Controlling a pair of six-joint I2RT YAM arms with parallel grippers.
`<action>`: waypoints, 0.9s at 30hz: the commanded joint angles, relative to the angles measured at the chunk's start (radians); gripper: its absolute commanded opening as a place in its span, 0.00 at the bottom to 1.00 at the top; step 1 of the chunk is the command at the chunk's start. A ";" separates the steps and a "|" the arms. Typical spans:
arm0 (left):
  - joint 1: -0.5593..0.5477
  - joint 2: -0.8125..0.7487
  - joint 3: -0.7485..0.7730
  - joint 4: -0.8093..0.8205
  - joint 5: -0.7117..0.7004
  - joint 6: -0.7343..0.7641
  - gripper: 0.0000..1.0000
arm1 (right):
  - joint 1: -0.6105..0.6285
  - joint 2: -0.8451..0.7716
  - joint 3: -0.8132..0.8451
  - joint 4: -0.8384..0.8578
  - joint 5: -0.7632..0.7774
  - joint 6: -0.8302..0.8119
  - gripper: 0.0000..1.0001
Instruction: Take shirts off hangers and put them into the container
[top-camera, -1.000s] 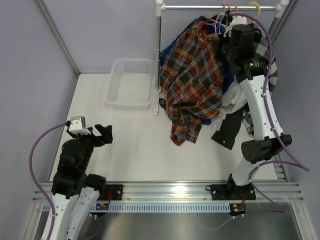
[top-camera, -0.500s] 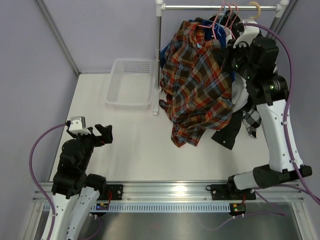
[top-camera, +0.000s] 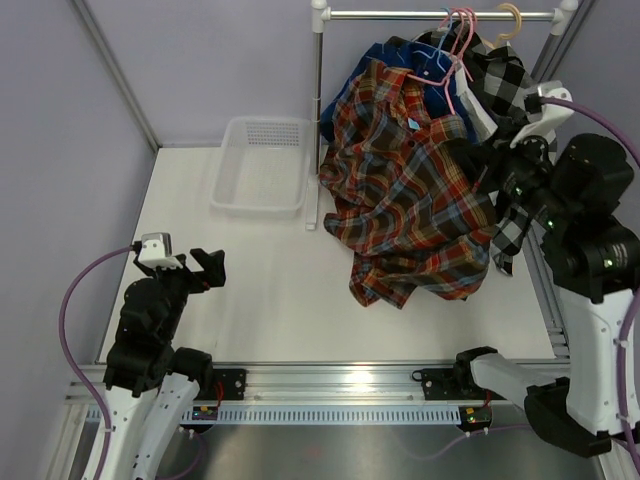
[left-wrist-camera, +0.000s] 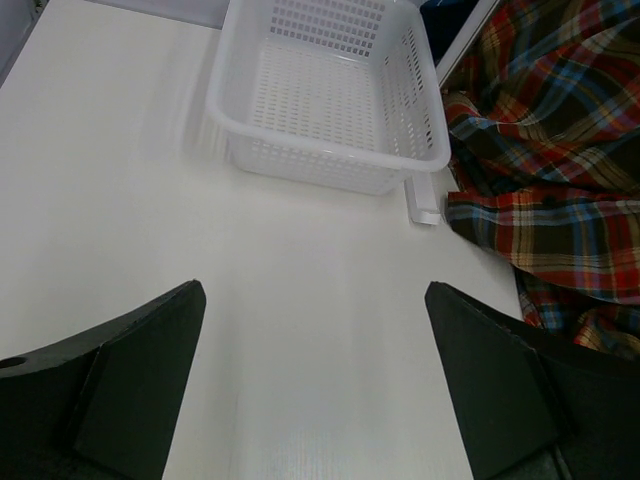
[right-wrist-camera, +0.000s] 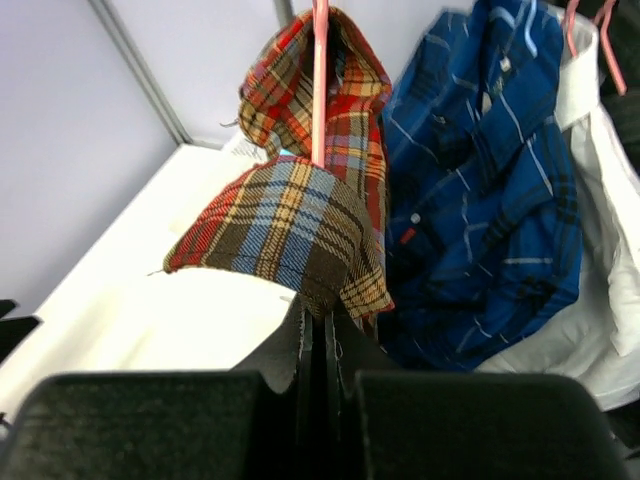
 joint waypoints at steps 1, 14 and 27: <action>-0.005 0.001 -0.012 0.058 -0.004 0.005 0.99 | 0.004 -0.074 0.130 0.059 -0.071 0.011 0.00; -0.006 0.019 -0.013 0.060 -0.004 0.006 0.99 | 0.004 -0.195 0.143 0.232 -0.308 0.047 0.00; -0.005 0.033 0.098 0.015 0.027 -0.009 0.99 | 0.004 -0.303 -0.224 0.378 -0.621 0.101 0.00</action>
